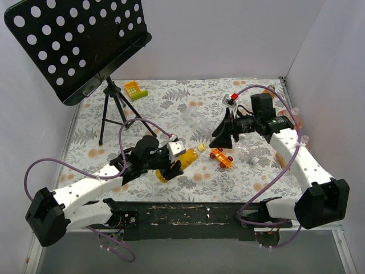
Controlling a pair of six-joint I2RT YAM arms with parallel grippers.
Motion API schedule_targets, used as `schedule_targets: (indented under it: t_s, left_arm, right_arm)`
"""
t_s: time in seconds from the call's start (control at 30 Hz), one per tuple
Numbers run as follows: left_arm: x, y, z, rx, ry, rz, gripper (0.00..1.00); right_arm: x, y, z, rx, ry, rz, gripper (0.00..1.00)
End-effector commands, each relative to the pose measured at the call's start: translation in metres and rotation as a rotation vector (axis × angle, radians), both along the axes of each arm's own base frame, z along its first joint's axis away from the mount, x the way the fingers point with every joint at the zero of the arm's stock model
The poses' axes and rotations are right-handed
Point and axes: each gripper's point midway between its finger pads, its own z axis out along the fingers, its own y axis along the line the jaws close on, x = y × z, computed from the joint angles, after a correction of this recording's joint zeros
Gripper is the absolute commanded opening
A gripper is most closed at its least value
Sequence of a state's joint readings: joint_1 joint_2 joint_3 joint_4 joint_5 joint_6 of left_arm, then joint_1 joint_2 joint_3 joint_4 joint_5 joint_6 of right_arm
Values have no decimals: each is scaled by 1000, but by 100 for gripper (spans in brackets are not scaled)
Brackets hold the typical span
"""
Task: Unscrew the bottle caps
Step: Unscrew the bottle cap from the plastic bottle.
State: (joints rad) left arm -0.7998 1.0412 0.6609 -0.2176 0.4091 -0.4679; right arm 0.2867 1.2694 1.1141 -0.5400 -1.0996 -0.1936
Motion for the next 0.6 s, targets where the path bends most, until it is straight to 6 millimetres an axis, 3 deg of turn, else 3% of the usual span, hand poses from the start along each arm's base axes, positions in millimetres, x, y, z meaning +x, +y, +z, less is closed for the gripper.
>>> schedule_targets:
  t_s: [0.0, 0.17, 0.33, 0.5, 0.57]
  left_arm:
    - [15, -16, 25, -74, -81, 21, 0]
    - [18, -24, 28, -82, -85, 19, 0]
    - [17, -28, 27, -83, -79, 16, 0]
    - [17, -28, 27, -85, -82, 15, 0]
    - [17, -28, 28, -87, -84, 19, 0]
  right_arm:
    - [2, 13, -4, -47, 43, -47, 86]
    - [-11, 26, -15, -64, 86, 2, 84]
    - [-11, 29, -20, -80, 112, 6, 75]
    - [-14, 30, -20, -72, 121, 27, 54]
    - [-16, 31, -19, -66, 120, 44, 38]
